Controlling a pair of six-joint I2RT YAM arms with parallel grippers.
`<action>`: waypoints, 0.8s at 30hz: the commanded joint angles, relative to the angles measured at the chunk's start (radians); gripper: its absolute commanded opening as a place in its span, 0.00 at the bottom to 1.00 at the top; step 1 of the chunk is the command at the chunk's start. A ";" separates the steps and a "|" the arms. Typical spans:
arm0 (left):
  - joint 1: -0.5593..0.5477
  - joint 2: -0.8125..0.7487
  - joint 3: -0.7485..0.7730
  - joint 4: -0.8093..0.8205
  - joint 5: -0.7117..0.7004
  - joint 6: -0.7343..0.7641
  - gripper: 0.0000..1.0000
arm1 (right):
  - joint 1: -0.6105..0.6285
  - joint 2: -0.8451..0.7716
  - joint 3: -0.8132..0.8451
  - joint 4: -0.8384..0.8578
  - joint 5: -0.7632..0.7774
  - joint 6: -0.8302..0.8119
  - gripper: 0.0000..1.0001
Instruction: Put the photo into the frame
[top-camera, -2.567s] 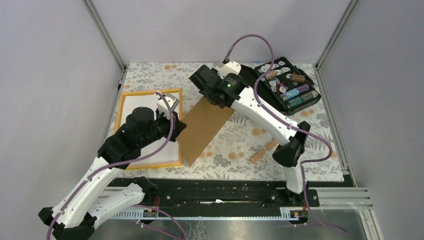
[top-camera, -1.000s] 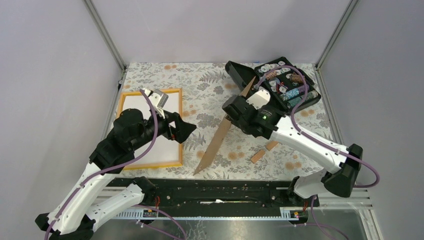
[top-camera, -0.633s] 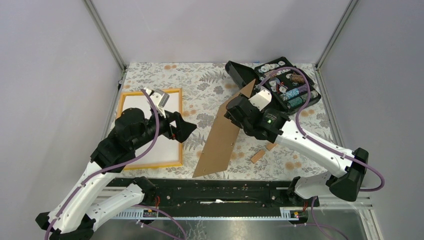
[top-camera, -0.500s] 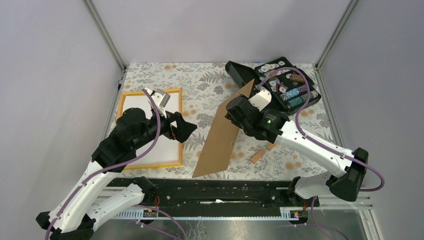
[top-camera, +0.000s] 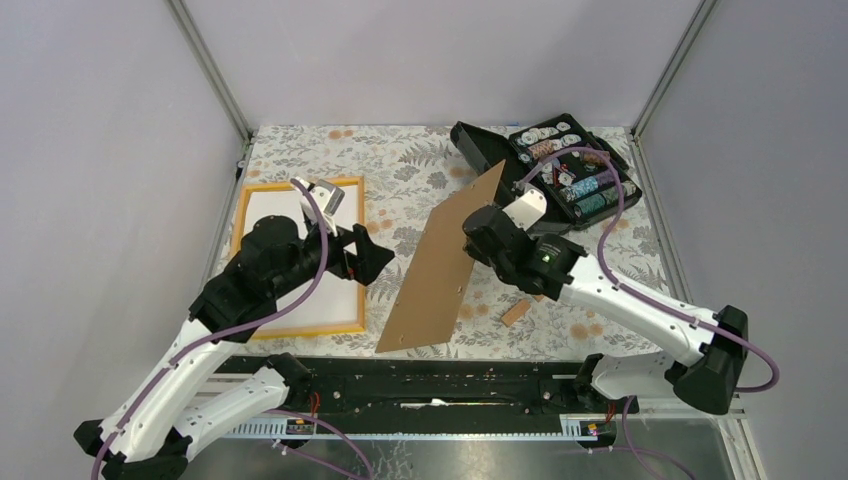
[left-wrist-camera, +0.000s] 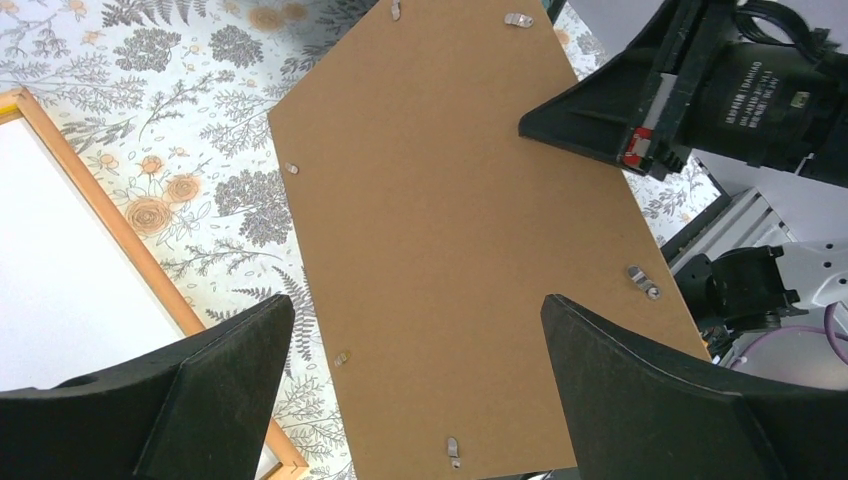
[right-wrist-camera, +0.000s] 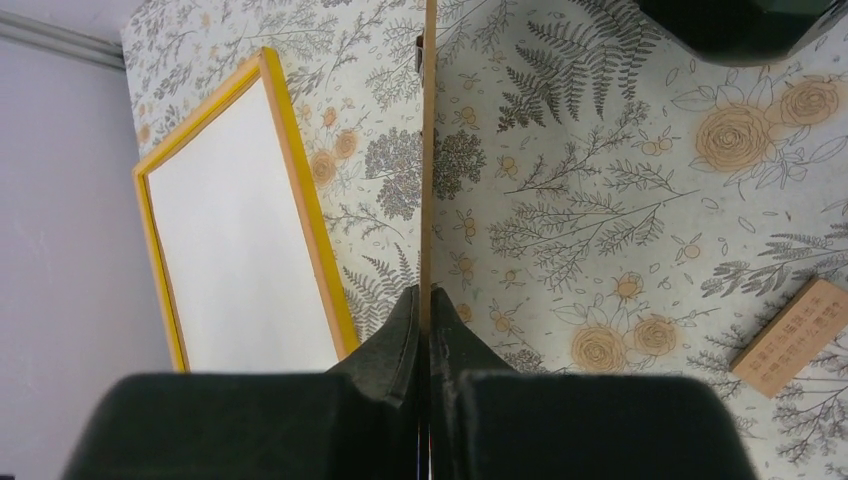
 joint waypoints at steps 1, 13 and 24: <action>-0.001 0.018 -0.017 0.027 -0.035 -0.022 0.99 | -0.009 -0.095 -0.081 0.199 -0.059 -0.165 0.00; 0.059 0.196 -0.079 -0.019 -0.369 -0.170 0.99 | -0.028 -0.263 -0.179 0.392 -0.197 -0.443 0.00; 0.383 0.493 -0.120 0.260 -0.047 -0.262 0.99 | -0.028 -0.372 -0.174 0.408 -0.250 -0.538 0.00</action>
